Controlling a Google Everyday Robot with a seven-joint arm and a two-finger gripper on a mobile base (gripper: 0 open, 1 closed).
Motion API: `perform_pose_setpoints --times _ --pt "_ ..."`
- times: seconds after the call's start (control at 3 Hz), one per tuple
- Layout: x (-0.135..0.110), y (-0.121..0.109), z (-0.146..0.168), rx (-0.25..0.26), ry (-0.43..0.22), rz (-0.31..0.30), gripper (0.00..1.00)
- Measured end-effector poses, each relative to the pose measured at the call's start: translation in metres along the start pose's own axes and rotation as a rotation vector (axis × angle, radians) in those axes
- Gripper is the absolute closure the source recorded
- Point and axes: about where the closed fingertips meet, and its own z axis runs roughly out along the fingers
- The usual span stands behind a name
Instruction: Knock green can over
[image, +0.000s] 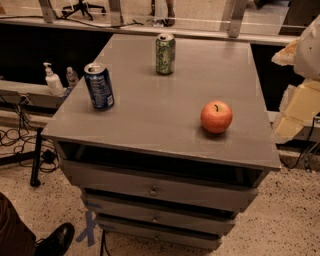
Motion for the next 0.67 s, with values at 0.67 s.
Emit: perform_pose_setpoints --times 0.67 --pt "-0.040 -0.065 0.046 0.020 -0.228 0.112 0.00"
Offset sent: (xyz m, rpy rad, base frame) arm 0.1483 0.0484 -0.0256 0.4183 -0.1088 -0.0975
